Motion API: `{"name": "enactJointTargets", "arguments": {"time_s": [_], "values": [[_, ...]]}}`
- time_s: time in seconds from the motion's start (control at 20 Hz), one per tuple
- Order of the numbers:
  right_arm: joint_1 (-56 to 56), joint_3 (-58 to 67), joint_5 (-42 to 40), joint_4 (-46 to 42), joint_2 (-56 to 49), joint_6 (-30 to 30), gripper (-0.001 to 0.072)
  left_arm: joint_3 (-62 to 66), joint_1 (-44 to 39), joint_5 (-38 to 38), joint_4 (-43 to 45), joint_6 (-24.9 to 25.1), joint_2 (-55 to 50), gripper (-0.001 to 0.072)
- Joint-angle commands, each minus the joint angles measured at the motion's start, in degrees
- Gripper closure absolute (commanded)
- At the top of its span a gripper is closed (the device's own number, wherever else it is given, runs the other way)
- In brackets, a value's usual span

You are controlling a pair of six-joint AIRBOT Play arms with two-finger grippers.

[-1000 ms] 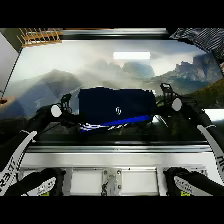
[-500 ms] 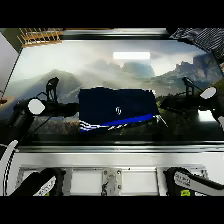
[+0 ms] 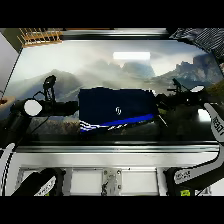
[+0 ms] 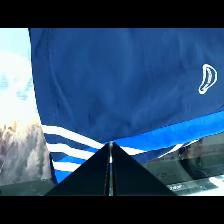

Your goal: Fold the clothes and pants, and hang the long-sleeved shirts on hangers.

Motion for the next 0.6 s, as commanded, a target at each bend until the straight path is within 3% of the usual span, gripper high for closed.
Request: {"name": "enactJointTargets", "arguments": {"time_s": [0.0, 0.05, 0.1, 0.2, 0.35, 0.55], "values": [[4.1, 1.3, -1.0, 2.1, -3.2, -1.0, 0.0107, 0.1, 0.0, 0.2, -0.2, 0.1, 0.1, 0.07], [5.0, 1.3, -1.0, 2.4, -3.5, -1.0, 0.0221, 0.1, 0.0, 0.2, -0.1, 0.1, 0.1, 0.0701], [5.8, 1.3, -1.0, 2.4, -3.6, -1.0, 0.029, 0.1, 0.0, 0.2, -0.1, 0.1, 0.1, 0.0701], [6.6, 1.3, -1.7, 2.4, -3.6, -1.0, 0.0693, 0.1, 0.0, 0.2, -0.1, 0.1, 0.1, 0.0701], [6.0, 1.4, -0.3, 1.1, -1.4, 1.5, 0.0691, 0.1, 0.0, 0.0, -0.2, 0.0, 0.0, 0.0701], [5.6, 3.5, 7.0, -16.4, 8.5, 10.2, 0.0692, 0.1, -0.7, 1.1, -4.3, -0.8, -4.7, 0.0702]]}}
